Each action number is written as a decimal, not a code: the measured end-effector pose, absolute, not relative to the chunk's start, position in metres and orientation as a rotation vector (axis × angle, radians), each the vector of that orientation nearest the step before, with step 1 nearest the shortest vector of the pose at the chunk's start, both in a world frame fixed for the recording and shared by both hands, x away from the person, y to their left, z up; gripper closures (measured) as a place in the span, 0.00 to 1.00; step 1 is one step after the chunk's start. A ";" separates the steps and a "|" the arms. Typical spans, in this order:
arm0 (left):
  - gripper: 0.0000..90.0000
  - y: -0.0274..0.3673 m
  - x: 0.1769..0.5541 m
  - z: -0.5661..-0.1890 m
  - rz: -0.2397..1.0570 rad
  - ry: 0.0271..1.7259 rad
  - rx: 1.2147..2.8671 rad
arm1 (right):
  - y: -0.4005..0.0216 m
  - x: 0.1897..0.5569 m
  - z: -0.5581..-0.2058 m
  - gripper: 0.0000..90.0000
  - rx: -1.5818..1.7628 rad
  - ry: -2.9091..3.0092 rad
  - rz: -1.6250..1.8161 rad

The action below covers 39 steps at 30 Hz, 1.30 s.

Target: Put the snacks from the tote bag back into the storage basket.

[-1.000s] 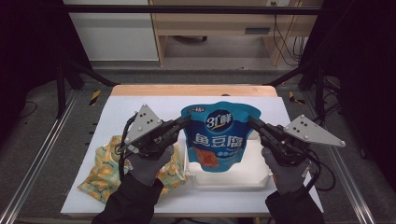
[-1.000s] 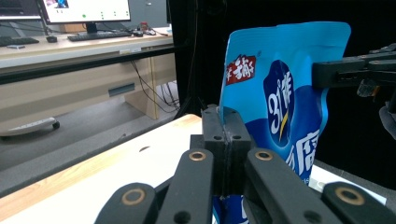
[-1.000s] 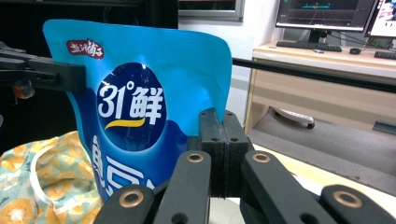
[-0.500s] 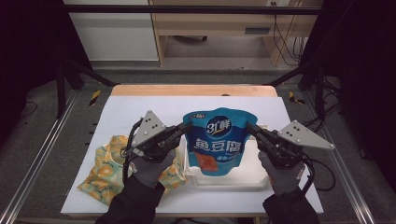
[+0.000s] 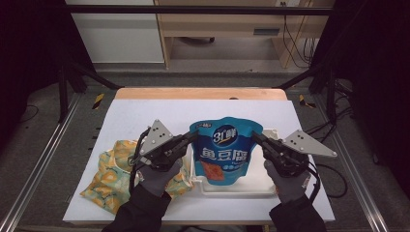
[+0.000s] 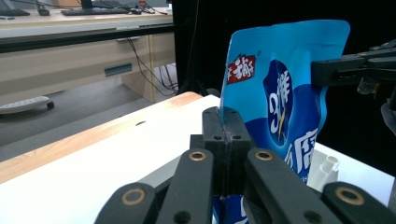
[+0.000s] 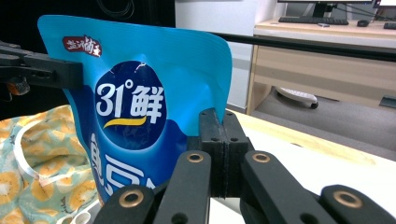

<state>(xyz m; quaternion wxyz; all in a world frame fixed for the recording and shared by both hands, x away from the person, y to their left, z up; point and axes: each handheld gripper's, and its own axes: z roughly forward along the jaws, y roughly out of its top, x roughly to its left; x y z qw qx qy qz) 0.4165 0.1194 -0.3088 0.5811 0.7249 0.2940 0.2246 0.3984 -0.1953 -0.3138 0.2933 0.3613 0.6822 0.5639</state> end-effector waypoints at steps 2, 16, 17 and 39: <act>1.00 0.120 0.417 -0.311 0.524 0.691 1.698 | -0.195 0.399 -0.317 1.00 0.967 1.822 1.503; 1.00 0.121 0.420 -0.329 0.517 0.704 1.720 | -0.193 0.402 -0.331 1.00 0.985 1.850 1.472; 1.00 0.121 0.420 -0.330 0.515 0.706 1.720 | -0.192 0.403 -0.332 1.00 0.983 1.852 1.471; 1.00 0.123 0.417 -0.336 0.516 0.718 1.732 | -0.190 0.403 -0.340 1.00 0.989 1.871 1.465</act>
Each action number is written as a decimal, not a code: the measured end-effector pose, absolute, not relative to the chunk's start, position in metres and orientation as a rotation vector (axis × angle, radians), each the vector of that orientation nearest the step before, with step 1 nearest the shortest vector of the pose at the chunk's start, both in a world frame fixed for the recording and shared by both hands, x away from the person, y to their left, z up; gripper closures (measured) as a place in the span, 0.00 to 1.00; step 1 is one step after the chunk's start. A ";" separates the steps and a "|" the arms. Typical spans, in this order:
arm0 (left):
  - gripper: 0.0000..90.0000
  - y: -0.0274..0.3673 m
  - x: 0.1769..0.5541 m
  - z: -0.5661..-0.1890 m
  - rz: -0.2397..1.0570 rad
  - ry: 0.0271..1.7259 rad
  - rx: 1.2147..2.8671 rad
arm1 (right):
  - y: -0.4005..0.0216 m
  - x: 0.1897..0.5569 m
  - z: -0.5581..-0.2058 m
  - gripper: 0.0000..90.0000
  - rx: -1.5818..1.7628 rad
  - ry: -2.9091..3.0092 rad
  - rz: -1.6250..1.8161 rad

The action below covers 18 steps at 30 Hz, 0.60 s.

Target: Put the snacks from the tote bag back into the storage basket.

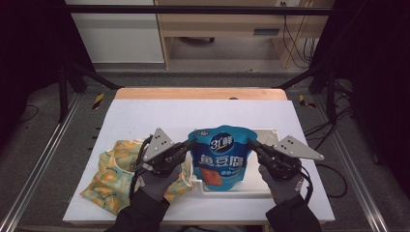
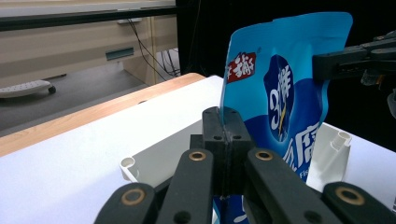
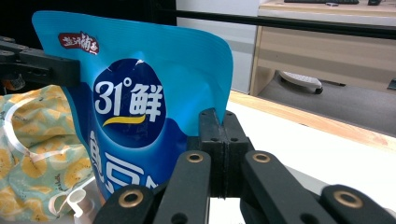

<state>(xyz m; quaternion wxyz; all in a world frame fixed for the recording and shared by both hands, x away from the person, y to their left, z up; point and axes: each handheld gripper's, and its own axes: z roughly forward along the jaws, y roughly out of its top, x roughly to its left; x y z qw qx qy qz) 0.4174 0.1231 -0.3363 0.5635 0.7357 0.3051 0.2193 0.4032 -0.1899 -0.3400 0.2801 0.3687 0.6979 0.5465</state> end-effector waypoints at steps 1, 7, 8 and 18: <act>1.00 0.123 0.417 -0.337 0.517 0.718 1.731 | -0.190 0.403 -0.340 1.00 0.988 1.872 1.462; 0.99 0.123 0.415 -0.337 0.517 0.713 1.738 | -0.191 0.402 -0.341 0.98 0.987 1.868 1.468; 0.99 0.123 0.414 -0.337 0.518 0.711 1.740 | -0.191 0.402 -0.341 0.98 0.988 1.867 1.467; 0.86 0.122 0.412 -0.333 0.512 0.696 1.750 | -0.192 0.401 -0.341 0.91 0.999 1.861 1.467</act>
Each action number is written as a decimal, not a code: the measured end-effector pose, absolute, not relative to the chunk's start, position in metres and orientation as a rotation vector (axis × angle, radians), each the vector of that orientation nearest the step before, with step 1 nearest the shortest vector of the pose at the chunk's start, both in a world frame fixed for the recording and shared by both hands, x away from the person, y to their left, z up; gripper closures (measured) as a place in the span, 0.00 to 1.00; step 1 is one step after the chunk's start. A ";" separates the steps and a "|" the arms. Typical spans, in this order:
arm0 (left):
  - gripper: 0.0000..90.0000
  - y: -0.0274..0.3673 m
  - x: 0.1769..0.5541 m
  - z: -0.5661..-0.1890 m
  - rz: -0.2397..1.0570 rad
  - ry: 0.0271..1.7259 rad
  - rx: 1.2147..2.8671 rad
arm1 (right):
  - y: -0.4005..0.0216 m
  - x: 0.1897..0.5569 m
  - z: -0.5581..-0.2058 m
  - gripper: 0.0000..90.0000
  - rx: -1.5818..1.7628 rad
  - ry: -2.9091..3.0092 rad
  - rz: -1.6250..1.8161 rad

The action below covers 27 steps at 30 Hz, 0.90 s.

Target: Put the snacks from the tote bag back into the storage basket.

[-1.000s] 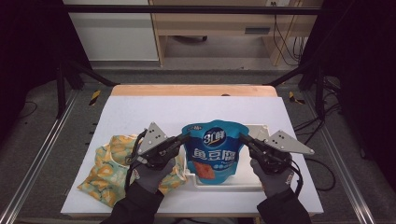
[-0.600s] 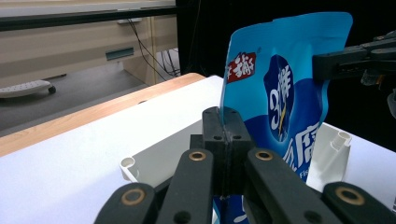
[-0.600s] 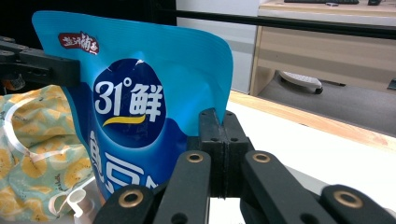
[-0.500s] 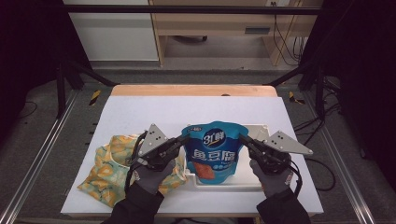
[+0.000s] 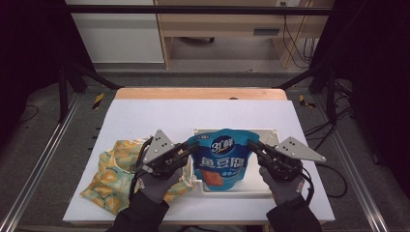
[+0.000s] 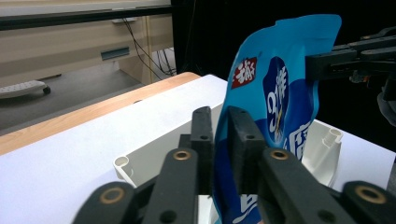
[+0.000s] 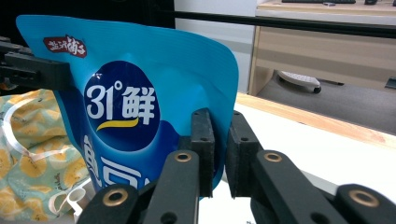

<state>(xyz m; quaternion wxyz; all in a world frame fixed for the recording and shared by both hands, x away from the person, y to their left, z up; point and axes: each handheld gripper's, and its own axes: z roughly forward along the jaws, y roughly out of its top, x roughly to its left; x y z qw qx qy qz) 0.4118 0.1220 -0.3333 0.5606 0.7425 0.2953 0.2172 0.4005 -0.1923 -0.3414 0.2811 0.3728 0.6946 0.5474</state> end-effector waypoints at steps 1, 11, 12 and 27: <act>0.84 0.122 0.411 -0.333 0.520 0.696 1.748 | -0.192 0.400 -0.341 0.89 1.000 1.862 1.465; 0.65 0.136 0.401 -0.327 0.568 0.692 1.762 | -0.195 0.395 -0.339 0.74 0.980 1.828 1.469; 0.63 0.139 0.400 -0.328 0.574 0.693 1.762 | -0.195 0.395 -0.339 0.72 0.978 1.825 1.466; 0.48 0.192 0.382 -0.345 0.641 0.762 1.780 | -0.206 0.387 -0.350 0.47 0.996 1.812 1.462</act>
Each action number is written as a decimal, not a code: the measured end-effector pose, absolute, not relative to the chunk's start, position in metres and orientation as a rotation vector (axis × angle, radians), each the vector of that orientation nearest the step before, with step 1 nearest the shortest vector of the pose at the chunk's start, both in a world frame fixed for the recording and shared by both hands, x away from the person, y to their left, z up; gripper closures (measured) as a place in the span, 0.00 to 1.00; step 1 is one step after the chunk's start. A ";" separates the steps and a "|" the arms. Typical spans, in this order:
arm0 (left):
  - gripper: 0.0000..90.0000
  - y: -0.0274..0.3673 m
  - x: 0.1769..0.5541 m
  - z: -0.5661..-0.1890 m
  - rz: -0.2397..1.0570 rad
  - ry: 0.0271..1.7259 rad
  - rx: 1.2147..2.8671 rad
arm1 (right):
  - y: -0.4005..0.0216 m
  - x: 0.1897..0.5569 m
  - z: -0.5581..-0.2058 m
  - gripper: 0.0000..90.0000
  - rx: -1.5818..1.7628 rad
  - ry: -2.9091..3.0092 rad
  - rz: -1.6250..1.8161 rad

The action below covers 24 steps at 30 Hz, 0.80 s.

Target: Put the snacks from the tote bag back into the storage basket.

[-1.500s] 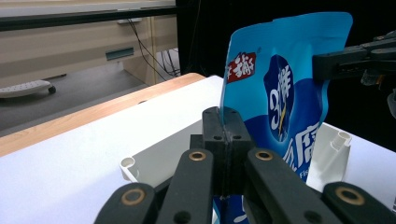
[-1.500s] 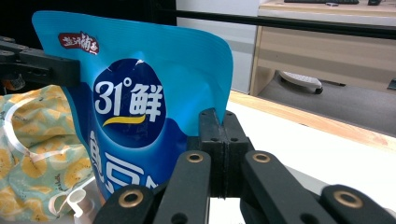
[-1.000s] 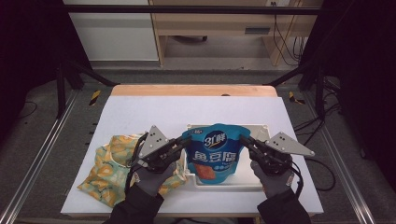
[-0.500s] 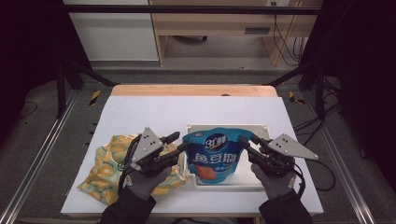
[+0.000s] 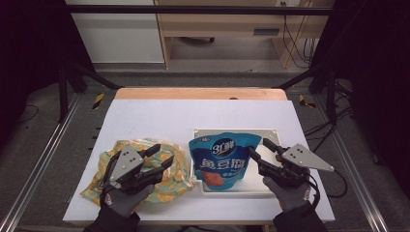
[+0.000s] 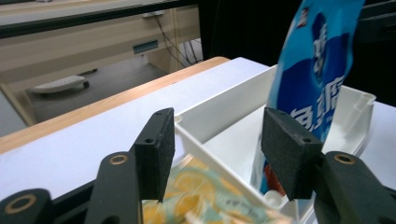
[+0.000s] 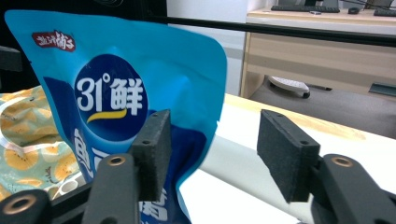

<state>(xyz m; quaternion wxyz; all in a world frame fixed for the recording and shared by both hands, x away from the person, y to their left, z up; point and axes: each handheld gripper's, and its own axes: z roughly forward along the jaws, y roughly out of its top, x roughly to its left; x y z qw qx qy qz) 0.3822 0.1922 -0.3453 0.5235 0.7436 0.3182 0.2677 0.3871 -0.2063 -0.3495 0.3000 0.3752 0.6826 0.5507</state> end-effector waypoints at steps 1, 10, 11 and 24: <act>0.48 0.196 0.382 -0.347 0.644 0.772 1.782 | -0.207 0.387 -0.351 0.46 0.997 1.812 1.461; 0.45 0.237 0.380 -0.362 0.624 0.864 1.751 | -0.220 0.385 -0.364 0.39 1.034 1.817 1.436; 0.45 0.241 0.380 -0.364 0.627 0.872 1.748 | -0.221 0.386 -0.366 0.38 1.041 1.819 1.429; 0.42 0.271 0.380 -0.381 0.654 0.932 1.733 | -0.240 0.393 -0.383 0.35 1.122 1.823 1.353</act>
